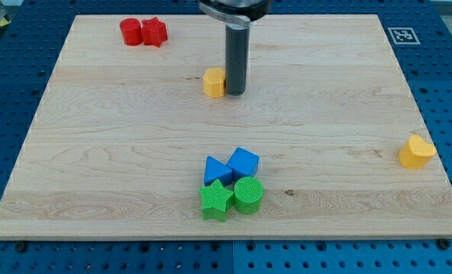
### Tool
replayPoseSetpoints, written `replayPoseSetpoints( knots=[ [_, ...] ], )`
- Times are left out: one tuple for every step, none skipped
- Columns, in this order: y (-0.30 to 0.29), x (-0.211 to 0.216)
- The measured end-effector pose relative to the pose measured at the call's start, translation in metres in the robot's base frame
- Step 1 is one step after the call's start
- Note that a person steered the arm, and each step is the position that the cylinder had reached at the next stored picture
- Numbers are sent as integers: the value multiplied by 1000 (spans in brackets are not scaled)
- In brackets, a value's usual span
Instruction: Slide yellow hexagon slightly up and left
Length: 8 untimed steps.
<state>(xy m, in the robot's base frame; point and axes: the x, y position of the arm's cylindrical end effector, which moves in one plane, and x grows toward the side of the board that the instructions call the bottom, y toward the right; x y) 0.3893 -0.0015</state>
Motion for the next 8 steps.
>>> replayPoseSetpoints(
  knots=[
    [-39,-5],
    [-56,-3],
    [-84,-28],
    [-101,-50],
    [-121,-43],
    [-138,-37],
    [-152,-35],
    [-152,-18]
  ],
)
